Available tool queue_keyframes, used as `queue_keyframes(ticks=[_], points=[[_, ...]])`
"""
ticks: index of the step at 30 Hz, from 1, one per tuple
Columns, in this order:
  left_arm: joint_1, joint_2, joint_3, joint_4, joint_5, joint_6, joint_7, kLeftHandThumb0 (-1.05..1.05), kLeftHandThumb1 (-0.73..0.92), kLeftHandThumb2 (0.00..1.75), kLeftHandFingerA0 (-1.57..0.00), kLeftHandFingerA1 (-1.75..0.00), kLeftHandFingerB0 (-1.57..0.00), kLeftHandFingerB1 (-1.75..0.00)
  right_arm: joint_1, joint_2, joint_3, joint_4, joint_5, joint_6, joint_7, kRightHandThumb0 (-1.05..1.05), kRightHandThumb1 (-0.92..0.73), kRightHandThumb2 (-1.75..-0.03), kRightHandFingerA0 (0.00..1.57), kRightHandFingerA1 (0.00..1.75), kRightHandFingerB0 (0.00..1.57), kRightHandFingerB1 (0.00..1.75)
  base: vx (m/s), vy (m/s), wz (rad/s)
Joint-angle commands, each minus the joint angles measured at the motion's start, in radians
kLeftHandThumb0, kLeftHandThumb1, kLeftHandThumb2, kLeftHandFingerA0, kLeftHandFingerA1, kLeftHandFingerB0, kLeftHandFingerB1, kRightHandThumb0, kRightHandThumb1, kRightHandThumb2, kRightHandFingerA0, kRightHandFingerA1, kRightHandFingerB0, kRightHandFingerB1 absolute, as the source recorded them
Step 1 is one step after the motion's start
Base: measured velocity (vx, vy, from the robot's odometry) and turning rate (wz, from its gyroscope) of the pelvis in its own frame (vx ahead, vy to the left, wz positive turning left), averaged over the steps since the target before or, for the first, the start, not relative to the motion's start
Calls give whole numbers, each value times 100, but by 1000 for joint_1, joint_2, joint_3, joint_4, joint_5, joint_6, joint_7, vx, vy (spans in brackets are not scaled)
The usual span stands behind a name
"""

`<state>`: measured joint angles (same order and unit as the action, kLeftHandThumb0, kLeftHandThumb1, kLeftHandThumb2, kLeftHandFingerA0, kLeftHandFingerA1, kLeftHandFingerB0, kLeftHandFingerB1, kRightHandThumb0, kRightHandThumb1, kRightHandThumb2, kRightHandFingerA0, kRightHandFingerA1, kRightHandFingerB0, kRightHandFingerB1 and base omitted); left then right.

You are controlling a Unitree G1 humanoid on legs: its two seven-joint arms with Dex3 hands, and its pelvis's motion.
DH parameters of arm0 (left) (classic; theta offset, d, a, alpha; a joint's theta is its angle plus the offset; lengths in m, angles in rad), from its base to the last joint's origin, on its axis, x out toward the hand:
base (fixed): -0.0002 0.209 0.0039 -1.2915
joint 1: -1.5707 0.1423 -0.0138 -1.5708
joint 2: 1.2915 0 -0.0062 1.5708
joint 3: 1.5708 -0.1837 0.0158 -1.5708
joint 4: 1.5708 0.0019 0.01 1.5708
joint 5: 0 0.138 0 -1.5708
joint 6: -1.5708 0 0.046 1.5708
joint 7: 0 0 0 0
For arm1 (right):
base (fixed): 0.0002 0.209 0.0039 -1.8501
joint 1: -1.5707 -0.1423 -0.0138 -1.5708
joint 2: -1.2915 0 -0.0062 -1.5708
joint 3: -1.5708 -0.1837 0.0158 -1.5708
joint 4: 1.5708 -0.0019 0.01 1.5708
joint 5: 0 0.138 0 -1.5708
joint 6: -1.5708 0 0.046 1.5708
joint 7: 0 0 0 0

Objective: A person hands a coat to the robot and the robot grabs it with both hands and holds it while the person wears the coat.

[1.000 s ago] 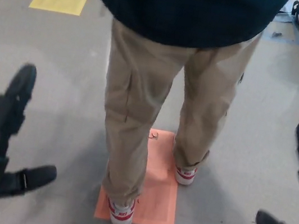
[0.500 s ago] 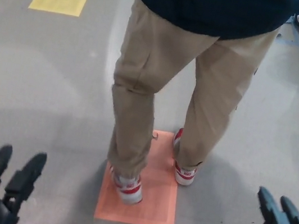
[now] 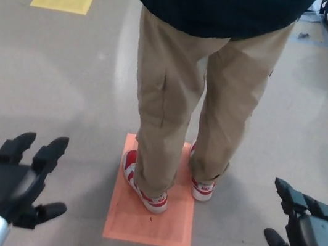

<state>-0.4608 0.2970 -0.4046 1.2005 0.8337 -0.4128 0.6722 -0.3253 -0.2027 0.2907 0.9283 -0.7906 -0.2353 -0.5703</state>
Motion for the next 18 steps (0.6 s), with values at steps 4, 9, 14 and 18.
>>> queue_keyframes(ticks=[4, 9, 14, 18], points=[[-55, -3, -19, 74, -58, -23, -147, -78, 57, 92, -28, -46, 0, -15, -66, 5, 54, 65, 12, 169, 54, -38, -76, -63, 32, 33, 33, 32, 0, 0, 0], [-65, 5, -35, 76, -55, -10, -151, -88, 66, 95, -28, -45, 0, -7, -103, -12, 72, 56, 36, 204, 163, -38, -72, -62, 31, 33, 36, 33, 0, 0, 0], [-56, -1, -45, 77, -59, -3, -156, -87, 68, 97, -28, -45, 0, -8, -114, -40, 89, 56, 46, 203, 221, -40, -76, -64, 30, 32, 35, 31, 0, 0, 0], [-59, 0, -50, 78, -64, 7, -176, -78, 63, 98, -23, -45, 0, -16, -122, -46, 110, 52, 49, 213, 256, -45, -81, -65, 29, 31, 34, 31, 0, 0, 0]])
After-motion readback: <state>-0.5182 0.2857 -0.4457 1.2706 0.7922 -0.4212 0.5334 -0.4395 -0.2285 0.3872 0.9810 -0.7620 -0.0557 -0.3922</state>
